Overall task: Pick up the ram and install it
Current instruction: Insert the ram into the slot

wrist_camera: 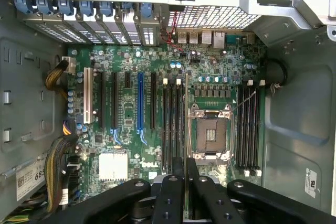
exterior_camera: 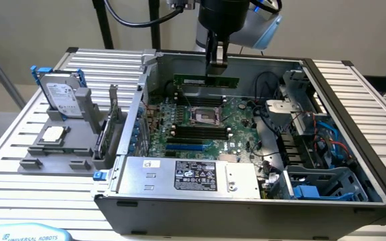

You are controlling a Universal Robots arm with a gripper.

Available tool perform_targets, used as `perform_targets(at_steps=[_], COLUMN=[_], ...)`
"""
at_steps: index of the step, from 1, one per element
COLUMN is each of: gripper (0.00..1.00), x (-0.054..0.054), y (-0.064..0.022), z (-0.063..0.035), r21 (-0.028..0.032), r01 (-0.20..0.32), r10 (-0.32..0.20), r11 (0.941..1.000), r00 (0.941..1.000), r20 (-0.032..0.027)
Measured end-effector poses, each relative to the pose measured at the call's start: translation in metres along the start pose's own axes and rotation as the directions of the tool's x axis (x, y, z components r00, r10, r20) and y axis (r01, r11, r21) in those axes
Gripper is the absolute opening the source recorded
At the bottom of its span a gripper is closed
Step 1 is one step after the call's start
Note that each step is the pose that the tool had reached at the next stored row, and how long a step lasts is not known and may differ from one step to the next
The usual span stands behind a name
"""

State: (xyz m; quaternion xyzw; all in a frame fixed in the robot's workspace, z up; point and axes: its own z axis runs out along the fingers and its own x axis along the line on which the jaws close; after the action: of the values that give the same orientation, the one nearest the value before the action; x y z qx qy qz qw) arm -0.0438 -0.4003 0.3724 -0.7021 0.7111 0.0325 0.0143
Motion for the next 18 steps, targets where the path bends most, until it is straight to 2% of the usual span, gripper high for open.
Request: perform_targets(at_steps=[10,18], gripper=[0.13,0.13], x=[0.000,0.001], y=[-0.0001,0.0010], z=[0.0005,0.0145], r21=[0.0010,0.0013], r01=[0.000,0.000], r10=[0.000,0.000], r11=[1.0000,1.0000], r00=[1.0000,1.0000], r20=[0.0000,0.0001])
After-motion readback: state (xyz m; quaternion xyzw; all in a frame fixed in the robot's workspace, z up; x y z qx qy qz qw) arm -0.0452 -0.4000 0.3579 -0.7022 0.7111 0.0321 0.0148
